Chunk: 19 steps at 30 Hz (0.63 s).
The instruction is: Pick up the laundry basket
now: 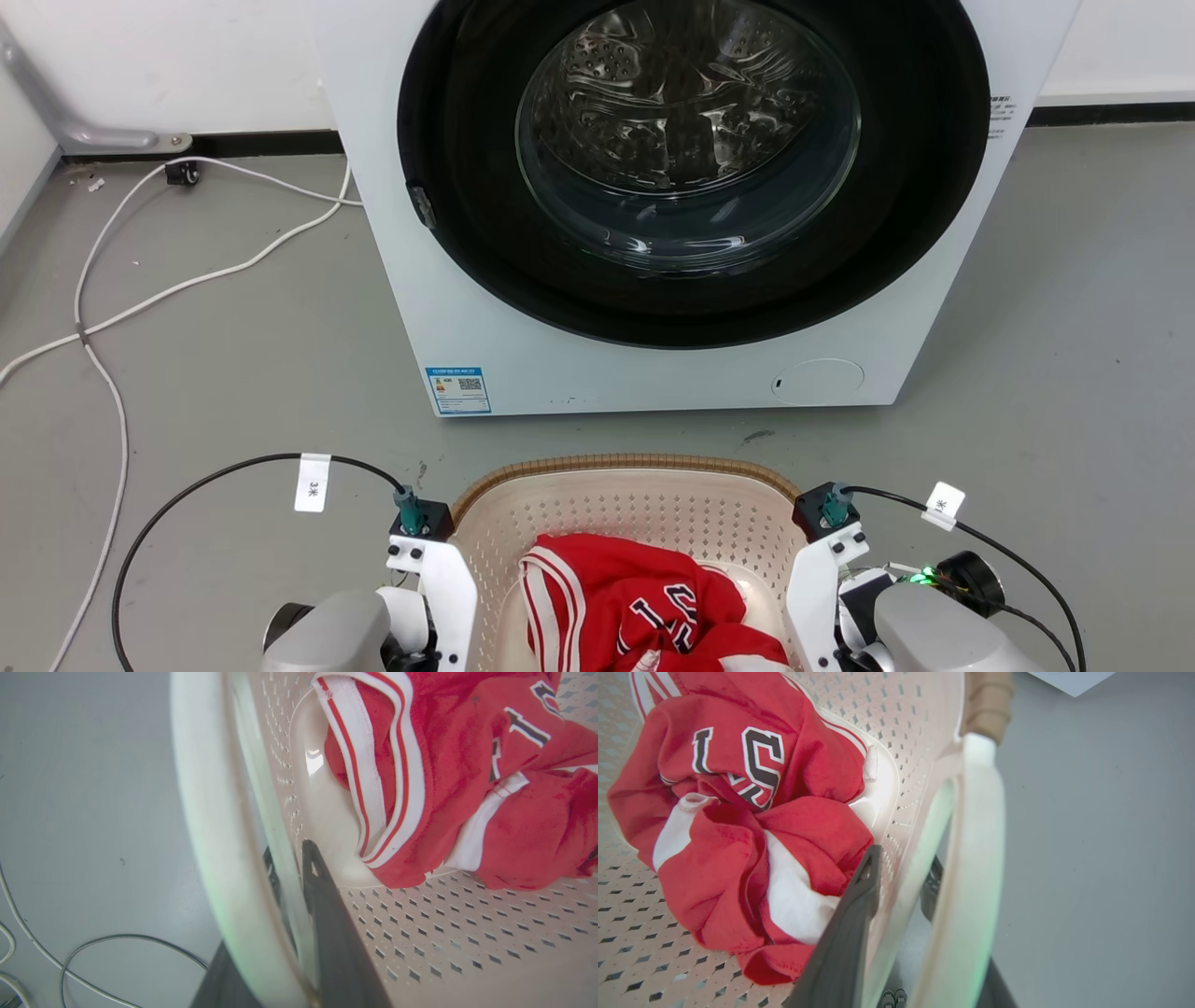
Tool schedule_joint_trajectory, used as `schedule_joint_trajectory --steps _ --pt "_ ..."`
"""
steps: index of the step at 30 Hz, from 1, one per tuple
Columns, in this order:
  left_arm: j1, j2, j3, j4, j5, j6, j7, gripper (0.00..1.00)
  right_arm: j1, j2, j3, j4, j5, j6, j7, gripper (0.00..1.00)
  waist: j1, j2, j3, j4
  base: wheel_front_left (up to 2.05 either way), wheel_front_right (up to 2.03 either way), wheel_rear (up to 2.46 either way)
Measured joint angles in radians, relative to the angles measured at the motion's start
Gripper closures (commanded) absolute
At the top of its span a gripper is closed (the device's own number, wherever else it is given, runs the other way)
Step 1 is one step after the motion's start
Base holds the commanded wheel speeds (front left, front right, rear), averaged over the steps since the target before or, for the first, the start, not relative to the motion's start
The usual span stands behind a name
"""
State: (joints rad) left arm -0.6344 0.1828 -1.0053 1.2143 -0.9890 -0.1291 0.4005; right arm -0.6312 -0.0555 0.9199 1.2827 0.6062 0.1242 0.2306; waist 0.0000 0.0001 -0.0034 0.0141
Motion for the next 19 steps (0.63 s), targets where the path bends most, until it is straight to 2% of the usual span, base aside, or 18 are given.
schedule_joint_trajectory --steps 19 --pt "-0.001 0.003 -0.039 0.005 -0.035 0.000 -0.007 1.00 -0.003 -0.004 0.052 0.002 0.046 0.000 -0.002 1.00 0.0001 0.0000 -0.006 -0.001 0.00 0.00 0.00"
